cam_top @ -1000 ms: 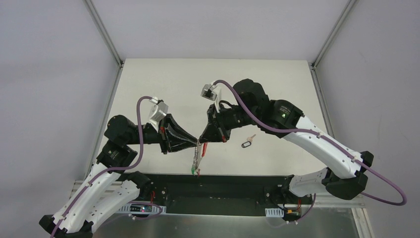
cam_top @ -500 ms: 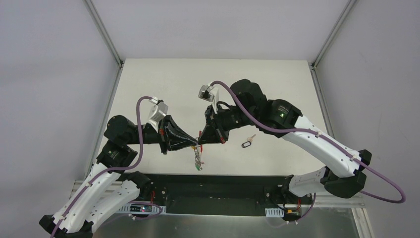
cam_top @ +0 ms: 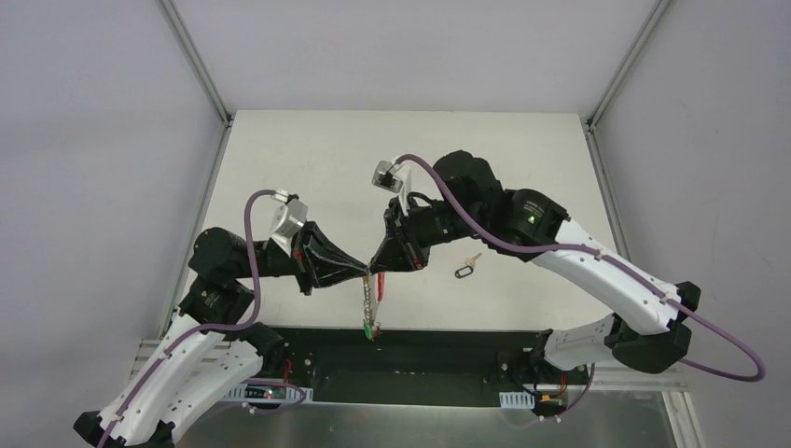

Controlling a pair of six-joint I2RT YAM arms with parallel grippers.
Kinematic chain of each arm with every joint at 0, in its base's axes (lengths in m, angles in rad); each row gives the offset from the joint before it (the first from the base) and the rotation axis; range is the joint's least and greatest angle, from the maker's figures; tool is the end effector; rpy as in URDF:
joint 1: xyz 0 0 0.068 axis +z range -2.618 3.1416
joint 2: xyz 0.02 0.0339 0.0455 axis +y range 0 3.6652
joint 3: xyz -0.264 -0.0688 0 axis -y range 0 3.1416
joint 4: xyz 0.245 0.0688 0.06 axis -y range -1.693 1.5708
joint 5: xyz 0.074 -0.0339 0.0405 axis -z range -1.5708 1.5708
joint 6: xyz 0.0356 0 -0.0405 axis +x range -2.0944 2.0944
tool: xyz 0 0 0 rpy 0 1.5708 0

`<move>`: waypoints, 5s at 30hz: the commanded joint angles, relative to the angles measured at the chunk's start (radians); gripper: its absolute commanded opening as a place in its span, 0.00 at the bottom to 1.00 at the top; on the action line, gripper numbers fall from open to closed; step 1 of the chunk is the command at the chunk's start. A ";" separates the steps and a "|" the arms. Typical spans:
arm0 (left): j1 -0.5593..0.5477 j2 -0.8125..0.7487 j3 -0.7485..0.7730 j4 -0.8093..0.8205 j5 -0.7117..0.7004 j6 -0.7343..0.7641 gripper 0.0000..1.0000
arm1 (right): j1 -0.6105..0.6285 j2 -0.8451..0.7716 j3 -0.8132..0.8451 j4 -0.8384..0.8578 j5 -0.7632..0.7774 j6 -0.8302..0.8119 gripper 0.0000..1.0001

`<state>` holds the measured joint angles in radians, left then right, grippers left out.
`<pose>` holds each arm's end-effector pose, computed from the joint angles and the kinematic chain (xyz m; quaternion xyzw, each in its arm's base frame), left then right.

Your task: Put the keys on the keyring

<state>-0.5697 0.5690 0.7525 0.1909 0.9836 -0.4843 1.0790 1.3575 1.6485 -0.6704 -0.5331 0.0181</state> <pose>0.0807 -0.0869 0.3937 0.4111 0.4793 -0.5962 0.4958 0.1157 0.2543 0.4605 -0.5315 0.6140 0.4683 0.3482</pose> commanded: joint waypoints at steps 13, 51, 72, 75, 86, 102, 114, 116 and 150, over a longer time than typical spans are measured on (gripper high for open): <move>-0.015 -0.069 -0.023 0.130 -0.090 -0.055 0.00 | 0.026 -0.130 -0.116 0.173 0.052 -0.009 0.33; -0.015 -0.108 -0.036 0.214 -0.093 -0.140 0.00 | 0.161 -0.175 -0.191 0.345 0.224 -0.188 0.36; -0.015 -0.118 -0.033 0.227 -0.081 -0.155 0.00 | 0.183 -0.153 -0.171 0.361 0.233 -0.215 0.18; -0.015 -0.122 -0.037 0.231 -0.078 -0.158 0.00 | 0.185 -0.149 -0.165 0.367 0.229 -0.216 0.11; -0.015 -0.121 -0.046 0.225 -0.054 -0.171 0.00 | 0.194 -0.169 -0.172 0.371 0.195 -0.227 0.00; -0.015 -0.159 0.075 -0.075 -0.139 -0.018 0.62 | 0.224 -0.323 -0.320 0.327 0.324 -0.188 0.00; -0.015 0.071 0.059 -0.079 -0.366 -0.031 0.63 | 0.225 -0.547 -0.458 0.224 0.519 -0.050 0.00; -0.015 0.131 0.052 -0.080 -0.404 -0.031 0.63 | 0.224 -0.572 -0.458 0.196 0.553 -0.024 0.00; -0.311 1.307 0.644 -0.321 -0.733 -0.113 0.67 | 0.225 -0.660 -0.228 -0.190 0.967 0.140 0.00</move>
<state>-0.8345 1.7966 1.2762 0.0055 0.3496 -0.5690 1.2987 0.7311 1.3762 -0.8658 0.3603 0.1322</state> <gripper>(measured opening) 0.655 0.007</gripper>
